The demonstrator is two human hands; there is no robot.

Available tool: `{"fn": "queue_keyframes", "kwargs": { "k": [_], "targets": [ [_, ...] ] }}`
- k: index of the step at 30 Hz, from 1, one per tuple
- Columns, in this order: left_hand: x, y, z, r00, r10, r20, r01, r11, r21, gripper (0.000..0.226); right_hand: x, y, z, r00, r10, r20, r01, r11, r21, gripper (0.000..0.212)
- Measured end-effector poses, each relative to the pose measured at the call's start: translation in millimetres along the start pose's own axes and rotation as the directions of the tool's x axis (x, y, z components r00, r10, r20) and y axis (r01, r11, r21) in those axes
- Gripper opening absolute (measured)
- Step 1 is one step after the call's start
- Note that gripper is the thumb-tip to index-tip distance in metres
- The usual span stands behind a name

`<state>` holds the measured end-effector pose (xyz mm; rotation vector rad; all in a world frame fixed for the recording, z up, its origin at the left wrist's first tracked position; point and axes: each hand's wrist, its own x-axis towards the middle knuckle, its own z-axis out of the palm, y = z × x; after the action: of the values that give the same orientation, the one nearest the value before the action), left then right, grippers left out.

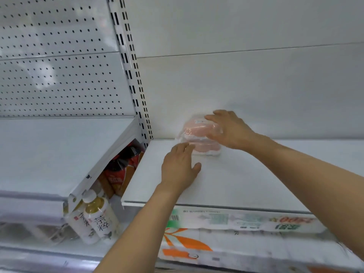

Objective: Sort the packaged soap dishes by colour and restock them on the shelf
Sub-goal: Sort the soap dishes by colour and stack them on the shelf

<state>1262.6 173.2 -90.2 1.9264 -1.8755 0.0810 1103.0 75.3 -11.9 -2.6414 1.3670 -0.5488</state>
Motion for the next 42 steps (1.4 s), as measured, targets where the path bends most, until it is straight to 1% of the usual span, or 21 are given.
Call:
{"fn": "queue_keyframes", "kwargs": {
  "k": [2,5,8,10,14,16,18,19,21,22,24,27,30,32,33,35,37,39,41,42],
  "targets": [
    [-20.2,-0.3,-9.4,1.0,0.015,-0.026,-0.013,0.999,0.053,0.064,-34.1,-10.8,0.8,0.991,-0.064,-0.119,0.06,0.997,-0.043,0.053],
    [-61.2,0.4,-17.8,1.0,0.016,-0.015,-0.015,0.996,0.091,0.067,-84.3,-25.5,10.7,0.973,-0.112,-0.2,0.101,0.993,-0.067,0.048],
    [-114.8,-3.9,-25.6,0.987,0.093,-0.132,-0.09,0.996,0.026,0.059,-134.6,-45.0,31.3,0.943,-0.152,-0.296,0.128,0.987,-0.099,0.047],
    [-152.5,-12.0,-27.5,0.975,0.107,-0.194,-0.116,0.993,-0.034,0.054,-167.1,-59.3,47.0,0.93,-0.173,-0.324,0.152,0.984,-0.091,0.047],
    [-226.4,-36.7,-23.7,0.977,0.024,-0.21,-0.06,0.985,-0.164,0.048,-224.9,-83.4,94.3,0.929,-0.215,-0.3,0.216,0.976,-0.031,0.039],
    [-259.4,-51.1,-14.5,0.986,-0.019,-0.167,-0.016,0.979,-0.203,0.045,-248.4,-92.2,126.0,0.949,-0.198,-0.247,0.212,0.977,0.032,0.037],
    [-286.7,-66.6,1.5,0.994,-0.086,-0.073,0.066,0.969,-0.236,0.042,-268.0,-99.8,159.2,0.978,-0.152,-0.145,0.169,0.979,0.115,0.038],
    [-298.7,-75.7,12.6,0.991,-0.13,-0.02,0.121,0.961,-0.247,0.041,-275.6,-102.1,176.2,0.988,-0.138,-0.073,0.147,0.978,0.146,0.039],
    [-321.3,-94.2,39.5,0.969,-0.223,0.102,0.242,0.939,-0.245,0.04,-286.5,-104.8,211.0,0.986,-0.113,0.119,0.093,0.983,0.161,0.043],
    [-332.1,-104.3,56.3,0.951,-0.255,0.177,0.291,0.931,-0.222,0.041,-290.7,-104.6,229.0,0.97,-0.088,0.226,0.053,0.987,0.153,0.044],
    [-352.6,-123.4,95.7,0.901,-0.295,0.319,0.362,0.915,-0.177,0.044,-300.9,-101.7,270.5,0.909,-0.048,0.415,-0.005,0.992,0.126,0.049],
    [-370.9,-149.2,148.4,0.83,-0.309,0.464,0.414,0.899,-0.142,0.05,-320.2,-100.2,326.5,0.816,-0.013,0.578,-0.062,0.992,0.111,0.056],
    [-379.1,-172.5,196.7,0.826,-0.281,0.488,0.368,0.925,-0.091,0.06,-344.3,-100.2,391.3,0.73,0.018,0.683,-0.103,0.991,0.084,0.061],
    [-379.5,-183.4,220.5,0.81,-0.257,0.528,0.284,0.958,0.03,0.075,-364.7,-104.3,432.6,0.686,0.034,0.726,-0.146,0.985,0.092,0.067],
    [-378.6,-188.6,231.1,0.794,-0.244,0.557,0.234,0.968,0.09,0.082,-375.5,-107.5,452.3,0.68,0.032,0.733,-0.148,0.985,0.094,0.069],
    [-375.8,-196.2,249.5,0.754,-0.227,0.617,0.151,0.973,0.174,0.095,-393.8,-112.9,488.1,0.687,0.029,0.726,-0.116,0.991,0.071,0.073],
    [-371.3,-200.0,262.5,0.745,-0.207,0.634,0.074,0.97,0.23,0.101,-403.7,-117.7,517.0,0.705,0.019,0.709,-0.08,0.995,0.053,0.087],
    [-365.9,-202.9,269.9,0.782,-0.198,0.592,0.019,0.956,0.294,0.101,-406.0,-122.4,536.4,0.714,0.012,0.7,-0.035,0.999,0.018,0.099],
    [-359.0,-206.4,274.8,0.819,-0.186,0.543,-0.023,0.935,0.354,0.099,-406.9,-125.5,549.4,0.712,0.023,0.701,-0.003,1.0,-0.03,0.103],
    [-356.3,-208.1,276.5,0.825,-0.174,0.537,-0.049,0.926,0.375,0.098,-407.8,-126.2,554.0,0.72,0.026,0.694,0.012,0.999,-0.05,0.102]
  ]
}}
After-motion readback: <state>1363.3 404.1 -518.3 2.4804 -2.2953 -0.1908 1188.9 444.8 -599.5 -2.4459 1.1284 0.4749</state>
